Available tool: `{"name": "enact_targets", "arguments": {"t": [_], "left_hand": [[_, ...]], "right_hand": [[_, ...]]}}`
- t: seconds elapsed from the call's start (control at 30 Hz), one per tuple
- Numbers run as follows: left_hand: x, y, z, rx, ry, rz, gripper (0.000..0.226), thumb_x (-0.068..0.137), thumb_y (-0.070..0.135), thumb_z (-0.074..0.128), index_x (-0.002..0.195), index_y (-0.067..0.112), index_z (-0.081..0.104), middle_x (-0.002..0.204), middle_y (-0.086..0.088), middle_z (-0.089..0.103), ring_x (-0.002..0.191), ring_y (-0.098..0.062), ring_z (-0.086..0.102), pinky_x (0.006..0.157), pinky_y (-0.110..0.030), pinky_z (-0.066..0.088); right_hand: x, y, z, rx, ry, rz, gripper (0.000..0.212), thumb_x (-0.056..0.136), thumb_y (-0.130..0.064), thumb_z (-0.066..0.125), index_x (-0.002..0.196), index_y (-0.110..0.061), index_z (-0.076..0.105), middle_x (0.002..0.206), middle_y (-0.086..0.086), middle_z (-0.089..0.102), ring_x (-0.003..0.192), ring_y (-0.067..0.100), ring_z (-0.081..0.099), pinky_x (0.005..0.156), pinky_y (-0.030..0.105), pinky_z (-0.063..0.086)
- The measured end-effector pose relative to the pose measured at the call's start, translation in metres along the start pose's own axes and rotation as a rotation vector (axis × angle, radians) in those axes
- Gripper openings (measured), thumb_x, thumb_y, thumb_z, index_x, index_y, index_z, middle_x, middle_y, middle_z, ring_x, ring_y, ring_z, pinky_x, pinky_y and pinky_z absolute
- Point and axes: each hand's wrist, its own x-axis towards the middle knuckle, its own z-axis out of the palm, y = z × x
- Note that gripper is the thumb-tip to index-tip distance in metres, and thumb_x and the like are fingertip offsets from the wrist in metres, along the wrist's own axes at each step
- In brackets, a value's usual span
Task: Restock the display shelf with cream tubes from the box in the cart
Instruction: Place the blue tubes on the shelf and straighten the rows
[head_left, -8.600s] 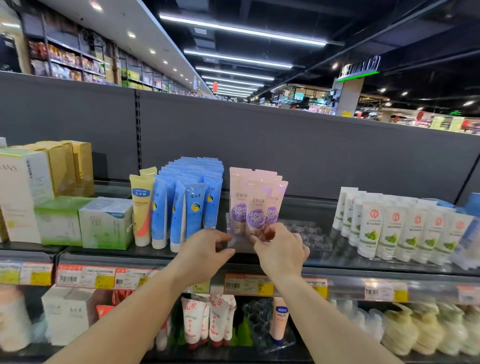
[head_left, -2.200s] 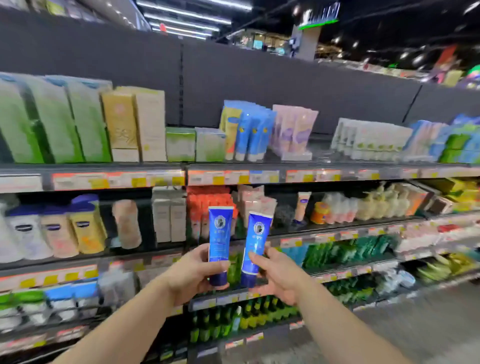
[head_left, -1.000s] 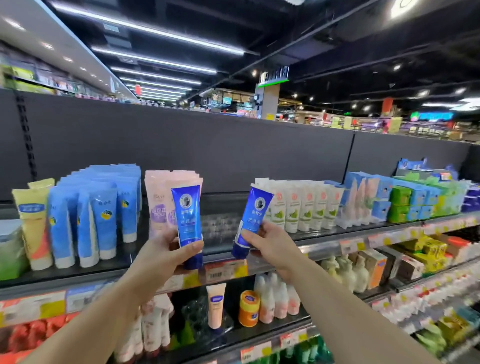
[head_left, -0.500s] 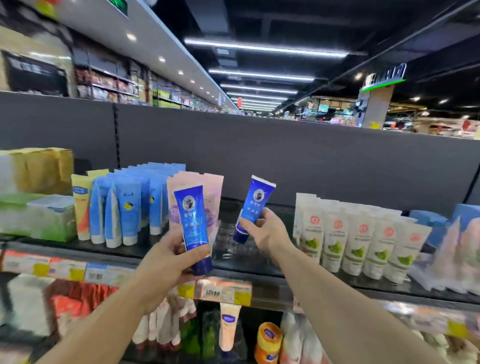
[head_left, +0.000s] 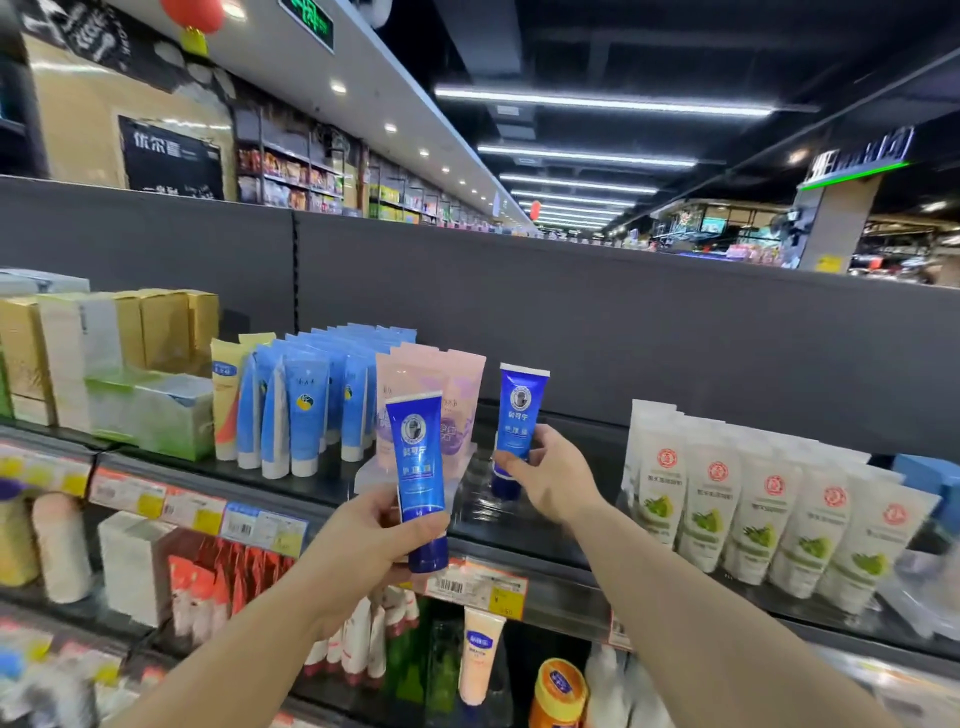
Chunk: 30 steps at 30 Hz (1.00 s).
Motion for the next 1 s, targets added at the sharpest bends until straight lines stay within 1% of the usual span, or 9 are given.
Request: {"name": "enact_targets", "arguments": {"t": [0.13,0.4,0.47,0.57,0.67,0.73,0.8,0.87,1.0], "left_hand": [[0.003,-0.004,-0.008,0.017,-0.018,-0.019,0.035,0.078,0.022,0.075,0.11,0.019,0.062,0.1,-0.01,0.071,0.089,-0.022,0.072,0.078,-0.04,0.06],[0.011,-0.01,-0.017,0.066,-0.049,-0.034,0.039,0.077,0.028,0.076,0.113,0.024,0.06,0.102,-0.006,0.071,0.092,-0.021,0.072,0.082,-0.044,0.059],[0.012,-0.009,-0.014,0.089,-0.071,-0.033,0.04,0.078,0.028,0.076,0.114,0.024,0.059,0.104,-0.006,0.07,0.093,-0.021,0.071,0.081,-0.042,0.059],[0.016,-0.007,-0.008,0.126,-0.112,-0.018,0.044,0.076,0.031,0.076,0.115,0.023,0.059,0.106,-0.006,0.07,0.094,-0.02,0.071,0.082,-0.041,0.059],[0.018,-0.004,0.0,0.135,-0.14,0.004,0.043,0.074,0.033,0.077,0.113,0.024,0.06,0.106,-0.006,0.069,0.095,-0.021,0.07,0.083,-0.043,0.059],[0.019,-0.002,0.006,0.134,-0.142,0.022,0.036,0.078,0.029,0.075,0.111,0.025,0.059,0.104,-0.007,0.069,0.093,-0.019,0.07,0.08,-0.039,0.06],[0.02,0.0,0.011,0.136,-0.144,0.035,0.036,0.079,0.029,0.075,0.11,0.024,0.059,0.104,-0.007,0.068,0.091,-0.019,0.07,0.075,-0.033,0.06],[0.02,0.0,0.014,0.142,-0.148,0.042,0.035,0.079,0.03,0.075,0.11,0.024,0.058,0.104,-0.007,0.068,0.091,-0.018,0.07,0.074,-0.031,0.06],[0.018,-0.002,0.016,0.179,-0.148,0.06,0.037,0.079,0.034,0.075,0.11,0.026,0.058,0.102,-0.004,0.069,0.092,-0.019,0.07,0.079,-0.034,0.06]], "right_hand": [[0.001,0.001,0.007,-0.023,0.001,0.021,0.048,0.085,-0.029,0.071,0.127,-0.022,0.048,0.11,-0.009,0.059,0.096,0.006,0.055,0.065,0.013,0.042],[-0.009,0.001,0.003,-0.084,0.004,0.027,0.051,0.087,-0.031,0.069,0.131,-0.018,0.047,0.124,-0.003,0.06,0.1,0.006,0.053,0.068,0.016,0.044],[-0.016,0.001,0.0,-0.087,0.005,0.035,0.051,0.087,-0.032,0.068,0.131,-0.019,0.047,0.122,-0.004,0.059,0.099,0.007,0.053,0.065,0.014,0.043],[-0.027,0.003,-0.004,-0.072,0.004,0.048,0.048,0.088,-0.033,0.067,0.129,-0.022,0.047,0.11,-0.01,0.055,0.098,0.007,0.053,0.063,0.012,0.042],[-0.031,0.006,-0.002,-0.077,0.021,0.05,0.042,0.086,-0.034,0.068,0.123,-0.027,0.048,0.106,-0.013,0.057,0.099,0.008,0.058,0.071,0.018,0.049],[-0.03,0.007,0.001,-0.067,0.02,0.071,0.037,0.086,-0.033,0.069,0.115,-0.031,0.047,0.106,-0.013,0.059,0.102,0.009,0.06,0.078,0.023,0.051],[-0.028,0.005,0.003,-0.051,0.016,0.102,0.036,0.087,-0.032,0.069,0.111,-0.033,0.043,0.107,-0.013,0.057,0.1,0.007,0.058,0.073,0.02,0.048],[-0.028,0.003,0.002,-0.041,0.013,0.123,0.036,0.087,-0.031,0.068,0.115,-0.031,0.044,0.109,-0.011,0.057,0.099,0.006,0.055,0.07,0.018,0.046],[-0.027,0.001,0.0,-0.071,-0.009,0.12,0.043,0.088,-0.03,0.067,0.126,-0.024,0.048,0.121,-0.006,0.061,0.101,0.006,0.056,0.069,0.017,0.046]]}}
